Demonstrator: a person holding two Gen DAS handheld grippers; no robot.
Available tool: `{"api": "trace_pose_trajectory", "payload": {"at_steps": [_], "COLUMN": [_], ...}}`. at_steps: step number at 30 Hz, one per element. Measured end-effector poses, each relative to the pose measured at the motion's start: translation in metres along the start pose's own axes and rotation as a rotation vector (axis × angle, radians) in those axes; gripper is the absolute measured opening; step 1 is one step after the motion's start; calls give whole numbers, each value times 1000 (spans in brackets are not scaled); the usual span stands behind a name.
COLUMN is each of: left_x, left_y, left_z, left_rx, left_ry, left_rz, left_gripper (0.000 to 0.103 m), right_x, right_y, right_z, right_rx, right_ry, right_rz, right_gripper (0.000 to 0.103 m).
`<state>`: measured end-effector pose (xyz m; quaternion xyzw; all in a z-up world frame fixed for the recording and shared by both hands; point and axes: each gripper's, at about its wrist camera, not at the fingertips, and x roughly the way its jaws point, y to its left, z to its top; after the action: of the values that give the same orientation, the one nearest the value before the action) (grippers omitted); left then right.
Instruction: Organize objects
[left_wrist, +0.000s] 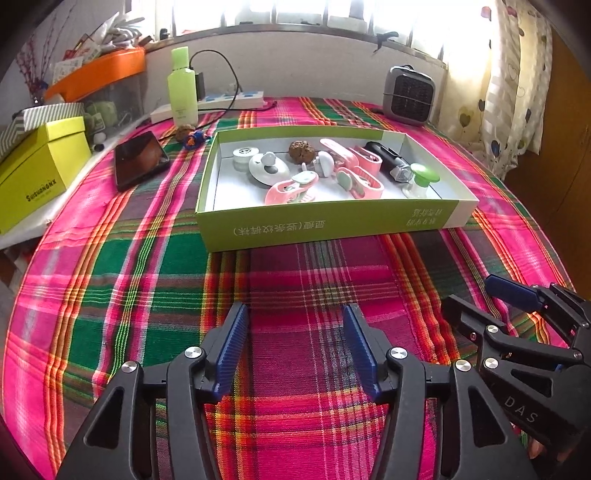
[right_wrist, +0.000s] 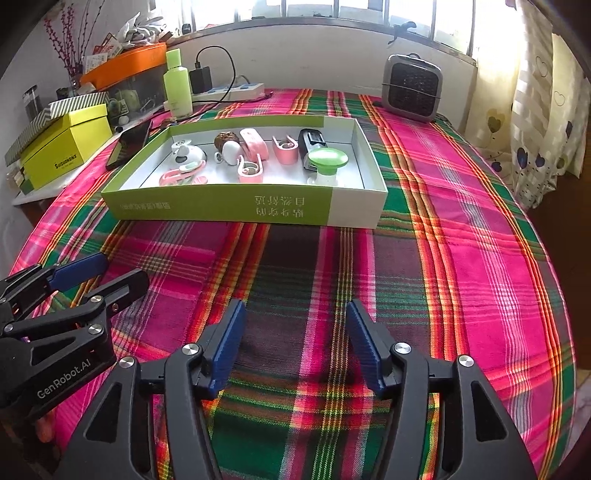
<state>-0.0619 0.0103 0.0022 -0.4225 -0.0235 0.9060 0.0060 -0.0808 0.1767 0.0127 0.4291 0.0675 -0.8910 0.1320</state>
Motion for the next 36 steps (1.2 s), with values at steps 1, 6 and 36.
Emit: {"api": "trace_pose_trajectory", "payload": {"at_steps": [1, 6, 36], "left_x": [0, 1, 1], "left_y": [-1, -5, -6], "left_z": [0, -1, -2], "left_rx": [4, 32, 32], "left_ry": [1, 7, 6], "left_rz": [4, 25, 30], "left_gripper": [54, 58, 60], "right_x": [0, 0, 1], "right_y": [0, 0, -1], "right_z": [0, 0, 0], "right_rx": [1, 2, 2], "right_ry": [0, 1, 0], "right_rz": [-2, -2, -1], "right_gripper": [58, 59, 59]}}
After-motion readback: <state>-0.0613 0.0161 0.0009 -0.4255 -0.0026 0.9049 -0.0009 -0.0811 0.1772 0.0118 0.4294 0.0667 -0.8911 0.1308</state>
